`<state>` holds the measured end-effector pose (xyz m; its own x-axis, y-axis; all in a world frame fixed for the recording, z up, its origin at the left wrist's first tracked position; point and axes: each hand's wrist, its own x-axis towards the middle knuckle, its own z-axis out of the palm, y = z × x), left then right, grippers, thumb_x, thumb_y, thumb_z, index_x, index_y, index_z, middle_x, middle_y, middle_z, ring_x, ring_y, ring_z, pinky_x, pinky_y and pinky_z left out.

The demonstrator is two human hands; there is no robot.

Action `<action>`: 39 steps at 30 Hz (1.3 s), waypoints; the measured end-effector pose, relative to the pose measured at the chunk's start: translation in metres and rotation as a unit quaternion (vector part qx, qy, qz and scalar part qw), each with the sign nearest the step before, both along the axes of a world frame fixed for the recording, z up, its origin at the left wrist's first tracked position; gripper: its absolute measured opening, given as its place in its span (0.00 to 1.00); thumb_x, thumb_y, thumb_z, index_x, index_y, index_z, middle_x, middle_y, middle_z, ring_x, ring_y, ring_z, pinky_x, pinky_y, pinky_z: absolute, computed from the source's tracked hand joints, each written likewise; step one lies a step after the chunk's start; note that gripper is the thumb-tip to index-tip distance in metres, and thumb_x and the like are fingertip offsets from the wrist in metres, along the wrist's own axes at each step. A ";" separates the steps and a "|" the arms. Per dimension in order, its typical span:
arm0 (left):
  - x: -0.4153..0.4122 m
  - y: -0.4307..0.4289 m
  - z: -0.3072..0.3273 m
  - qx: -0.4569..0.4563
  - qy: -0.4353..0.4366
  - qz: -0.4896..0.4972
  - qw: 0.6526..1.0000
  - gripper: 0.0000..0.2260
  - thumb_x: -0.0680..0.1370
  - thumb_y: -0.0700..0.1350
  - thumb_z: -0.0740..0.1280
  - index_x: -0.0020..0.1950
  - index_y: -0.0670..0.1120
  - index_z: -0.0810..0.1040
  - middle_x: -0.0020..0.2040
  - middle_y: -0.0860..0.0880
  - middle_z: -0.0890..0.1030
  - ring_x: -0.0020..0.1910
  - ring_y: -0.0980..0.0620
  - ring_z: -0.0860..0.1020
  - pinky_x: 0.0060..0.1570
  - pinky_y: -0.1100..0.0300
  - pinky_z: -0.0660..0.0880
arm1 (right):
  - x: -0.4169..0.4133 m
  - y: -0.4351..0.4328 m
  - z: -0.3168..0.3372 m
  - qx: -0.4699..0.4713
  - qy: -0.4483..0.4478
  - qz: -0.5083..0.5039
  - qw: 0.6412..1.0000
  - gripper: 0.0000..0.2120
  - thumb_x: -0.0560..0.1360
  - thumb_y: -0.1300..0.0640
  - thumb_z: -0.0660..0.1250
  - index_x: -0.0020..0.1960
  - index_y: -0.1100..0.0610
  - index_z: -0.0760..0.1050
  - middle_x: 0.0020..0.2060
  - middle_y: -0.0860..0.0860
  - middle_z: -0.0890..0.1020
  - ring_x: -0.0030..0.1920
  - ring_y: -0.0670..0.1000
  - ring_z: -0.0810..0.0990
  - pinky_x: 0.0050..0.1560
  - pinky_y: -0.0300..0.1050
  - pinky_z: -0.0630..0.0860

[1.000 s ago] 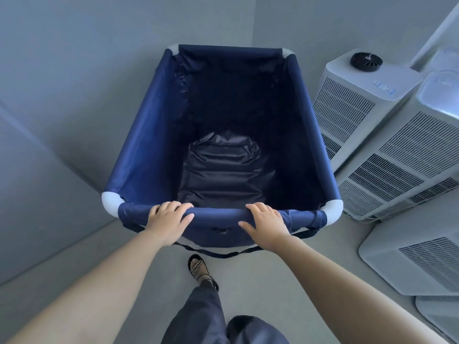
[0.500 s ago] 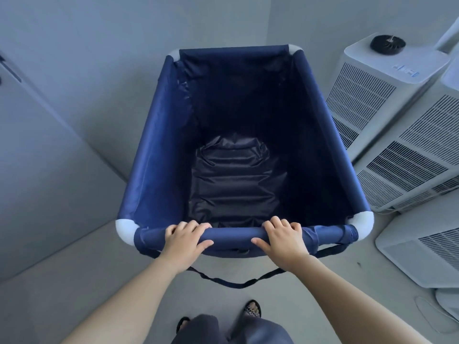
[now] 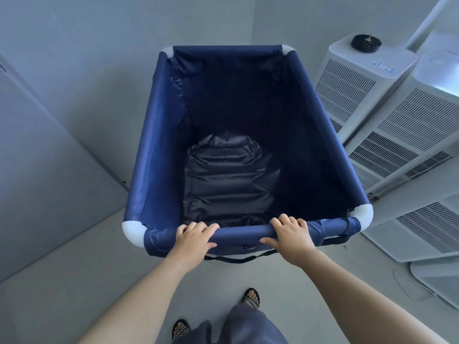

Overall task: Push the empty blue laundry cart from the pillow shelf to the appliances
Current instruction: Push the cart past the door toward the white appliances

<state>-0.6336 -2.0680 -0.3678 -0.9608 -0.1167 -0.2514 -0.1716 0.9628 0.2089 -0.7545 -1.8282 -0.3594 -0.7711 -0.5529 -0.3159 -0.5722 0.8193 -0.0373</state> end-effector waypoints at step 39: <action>0.082 -0.036 0.021 -0.040 -0.062 -0.035 0.997 0.17 0.76 0.63 0.56 0.61 0.57 0.67 0.54 0.51 0.76 0.55 0.48 0.72 0.58 0.52 0.62 | 0.144 -0.024 -0.004 -0.080 -0.051 -0.113 0.989 0.23 0.73 0.32 0.54 0.56 0.48 0.70 0.50 0.45 0.72 0.52 0.50 0.69 0.56 0.47 0.60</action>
<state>-0.5516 -2.1037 -0.3468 -0.9291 -0.0754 -0.3621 -0.1240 0.9858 0.1130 -0.6106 -1.8523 -0.3638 -0.8495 -0.4192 -0.3204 -0.3614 0.9047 -0.2255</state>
